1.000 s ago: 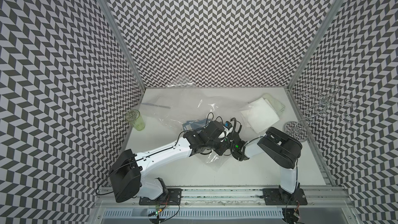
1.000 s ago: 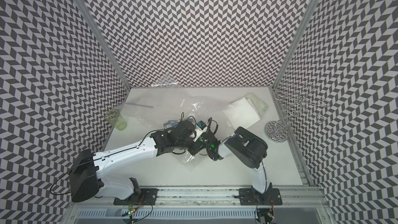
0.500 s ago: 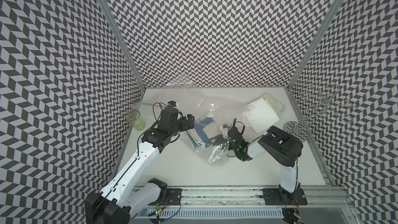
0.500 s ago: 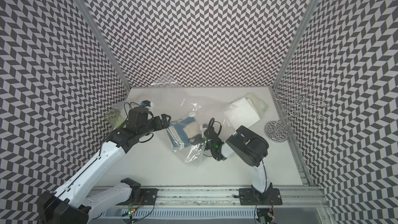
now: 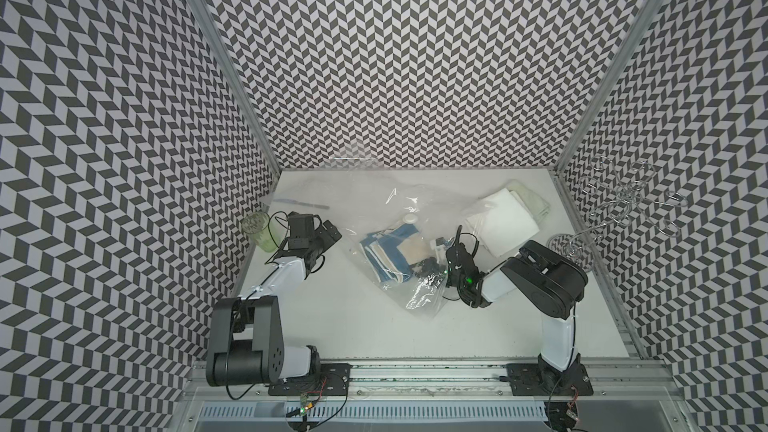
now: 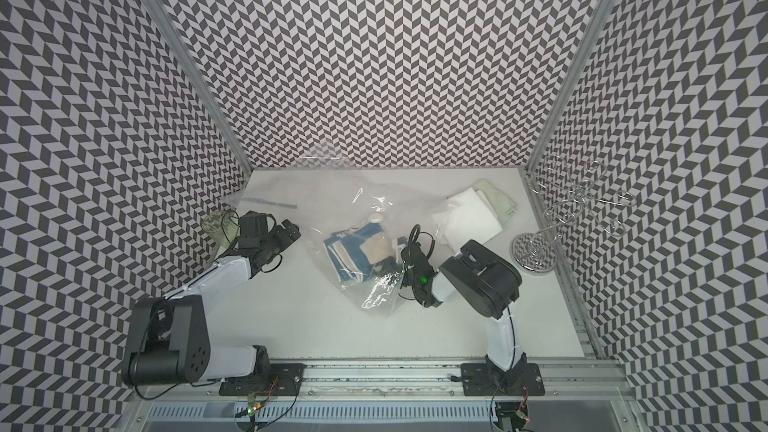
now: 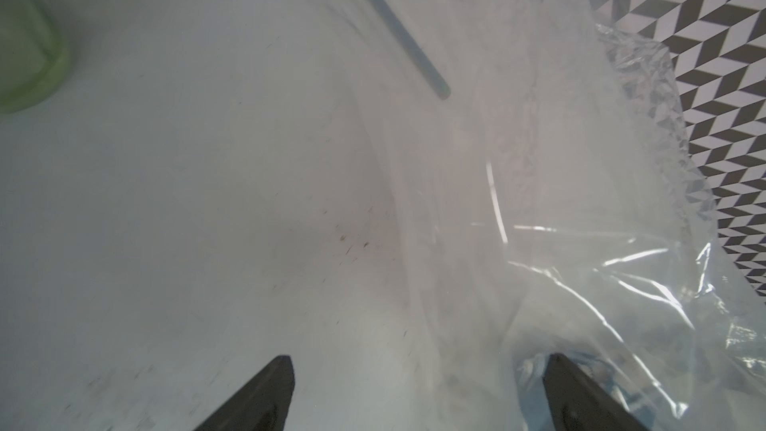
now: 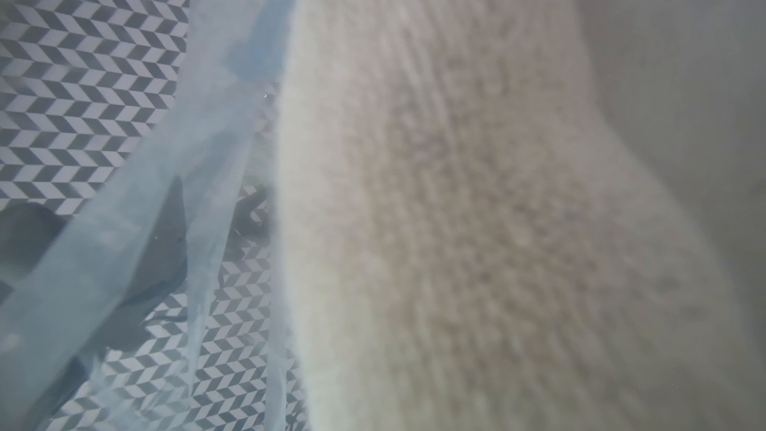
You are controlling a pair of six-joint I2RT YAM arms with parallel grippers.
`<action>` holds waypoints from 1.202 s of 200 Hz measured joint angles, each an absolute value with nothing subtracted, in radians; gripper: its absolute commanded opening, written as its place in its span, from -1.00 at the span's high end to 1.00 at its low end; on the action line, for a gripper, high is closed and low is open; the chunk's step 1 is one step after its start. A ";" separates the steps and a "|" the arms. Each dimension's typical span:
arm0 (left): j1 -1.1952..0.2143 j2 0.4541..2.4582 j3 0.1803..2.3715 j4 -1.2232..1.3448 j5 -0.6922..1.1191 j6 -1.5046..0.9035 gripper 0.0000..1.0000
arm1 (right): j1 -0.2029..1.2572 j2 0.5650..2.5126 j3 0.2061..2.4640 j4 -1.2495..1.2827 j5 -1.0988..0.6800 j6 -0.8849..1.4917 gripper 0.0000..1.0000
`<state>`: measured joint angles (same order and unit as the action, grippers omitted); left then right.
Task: Place the folded towel into the vacuum bag
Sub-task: Adjust the vacuum bag at the center of the board, then place the towel in the vacuum bag.
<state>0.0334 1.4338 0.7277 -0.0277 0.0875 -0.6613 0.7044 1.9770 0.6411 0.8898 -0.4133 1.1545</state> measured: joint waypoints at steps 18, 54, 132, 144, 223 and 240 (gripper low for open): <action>0.024 1.548 0.815 0.021 0.151 -0.644 -0.76 | 0.705 1.969 0.623 0.889 -0.416 1.146 0.78; -0.049 1.747 1.016 0.044 0.229 -0.580 -0.72 | 0.763 1.911 0.591 0.830 -0.387 1.129 0.84; -0.151 1.885 1.213 -0.215 0.215 -0.449 -0.76 | 0.855 1.865 0.645 0.686 -0.329 1.101 0.86; -0.143 1.803 1.184 -0.282 0.182 -0.438 -0.77 | 0.846 1.866 0.645 0.693 -0.321 1.110 0.86; -0.435 1.274 1.171 -0.545 0.076 -0.302 -0.80 | 0.846 1.870 0.622 0.769 -0.267 1.176 0.86; -0.608 1.237 1.153 -0.579 0.093 -0.260 -0.83 | 0.846 1.870 0.621 0.779 -0.265 1.185 0.85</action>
